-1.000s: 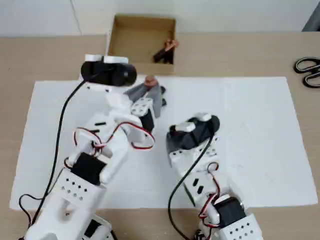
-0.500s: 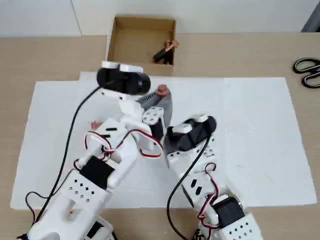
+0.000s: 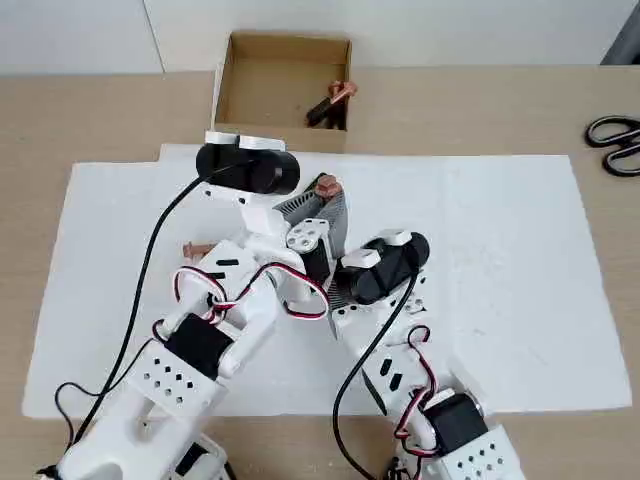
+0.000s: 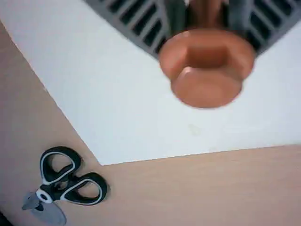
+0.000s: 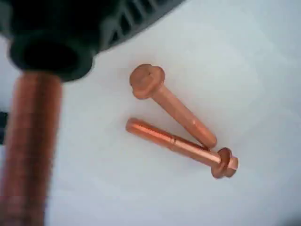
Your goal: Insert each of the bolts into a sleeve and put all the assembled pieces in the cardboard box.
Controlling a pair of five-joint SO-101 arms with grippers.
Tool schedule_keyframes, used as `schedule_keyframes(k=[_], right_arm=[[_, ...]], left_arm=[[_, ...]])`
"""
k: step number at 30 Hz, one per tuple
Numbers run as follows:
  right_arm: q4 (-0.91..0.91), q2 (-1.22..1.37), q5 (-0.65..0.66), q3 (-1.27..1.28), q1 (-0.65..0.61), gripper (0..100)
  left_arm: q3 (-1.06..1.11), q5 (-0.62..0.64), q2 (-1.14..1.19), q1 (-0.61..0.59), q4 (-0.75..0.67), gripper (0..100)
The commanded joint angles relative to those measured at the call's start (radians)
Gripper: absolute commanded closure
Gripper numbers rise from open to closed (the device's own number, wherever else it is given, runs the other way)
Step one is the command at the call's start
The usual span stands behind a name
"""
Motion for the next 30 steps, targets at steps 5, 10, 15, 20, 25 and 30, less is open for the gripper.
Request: schedule_keyframes(k=[5, 10, 15, 20, 25, 30], right_arm=[[-0.024, -0.016, -0.012, -0.006, -0.004, 99.5], [-0.024, -0.016, -0.012, -0.006, -0.004, 99.5], [-0.024, -0.019, -0.012, -0.006, -0.004, 99.5], [-0.024, -0.021, -0.012, -0.006, -0.004, 99.5], [-0.024, -0.022, -0.012, -0.006, -0.004, 99.5], [-0.024, -0.022, -0.012, -0.006, -0.004, 99.5]], left_arm=[[-0.005, 0.009, -0.015, 0.006, 0.026, 99], [-0.007, 0.009, -0.015, 0.006, 0.077, 99], [-0.005, 0.009, -0.014, 0.043, 0.086, 99], [-0.007, 0.006, -0.014, 0.069, 0.153, 99], [-0.005, 0.006, -0.012, 0.069, 0.201, 99], [-0.004, 0.005, -0.012, 0.071, 0.241, 99]])
